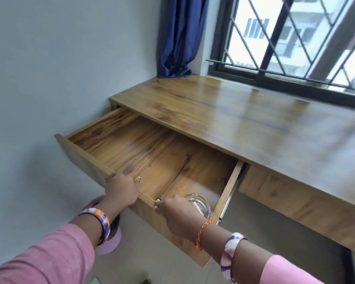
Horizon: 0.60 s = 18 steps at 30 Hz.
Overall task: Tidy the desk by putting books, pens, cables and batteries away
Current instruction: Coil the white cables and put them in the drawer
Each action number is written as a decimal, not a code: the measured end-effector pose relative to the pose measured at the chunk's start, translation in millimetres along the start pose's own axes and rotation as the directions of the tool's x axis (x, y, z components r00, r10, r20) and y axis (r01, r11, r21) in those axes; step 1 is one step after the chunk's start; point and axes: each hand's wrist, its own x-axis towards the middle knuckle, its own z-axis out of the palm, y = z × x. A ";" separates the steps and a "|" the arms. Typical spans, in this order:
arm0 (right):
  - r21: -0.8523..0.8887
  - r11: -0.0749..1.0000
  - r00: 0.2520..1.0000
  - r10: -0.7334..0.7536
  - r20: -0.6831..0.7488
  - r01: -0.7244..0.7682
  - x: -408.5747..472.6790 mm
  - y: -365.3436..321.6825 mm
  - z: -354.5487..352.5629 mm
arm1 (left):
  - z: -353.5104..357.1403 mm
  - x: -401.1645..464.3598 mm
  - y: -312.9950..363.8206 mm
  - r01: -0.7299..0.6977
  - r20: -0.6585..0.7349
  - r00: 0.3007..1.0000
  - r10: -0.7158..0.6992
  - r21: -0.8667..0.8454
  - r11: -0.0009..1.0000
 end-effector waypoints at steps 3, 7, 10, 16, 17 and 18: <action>0.002 0.997 0.996 0.073 -0.044 -0.073 10.5 22.5 -3.0 | -1.5 23.4 12.7 -0.118 -0.025 0.993 0.118 0.034 0.992; -0.020 0.985 0.980 0.168 -0.110 -0.171 19.4 45.4 -16.6 | -8.4 57.0 30.1 -0.266 0.018 0.964 0.265 0.090 0.960; -0.060 0.966 0.959 0.242 -0.146 -0.253 23.8 55.6 -24.9 | -13.2 82.2 38.0 -0.385 0.051 0.923 0.381 0.142 0.912; 0.009 0.925 0.904 0.374 -0.208 -0.380 37.1 73.0 -22.0 | -31.2 122.2 55.2 -0.567 0.167 0.824 0.542 0.277 0.776; 0.036 0.922 0.896 0.384 -0.222 -0.386 38.0 75.6 -20.5 | -35.7 125.3 57.7 -0.591 0.201 0.807 0.556 0.304 0.748; 0.067 0.917 0.886 0.398 -0.237 -0.393 39.1 77.8 -18.9 | -40.3 129.6 59.5 -0.621 0.243 0.784 0.571 0.317 0.717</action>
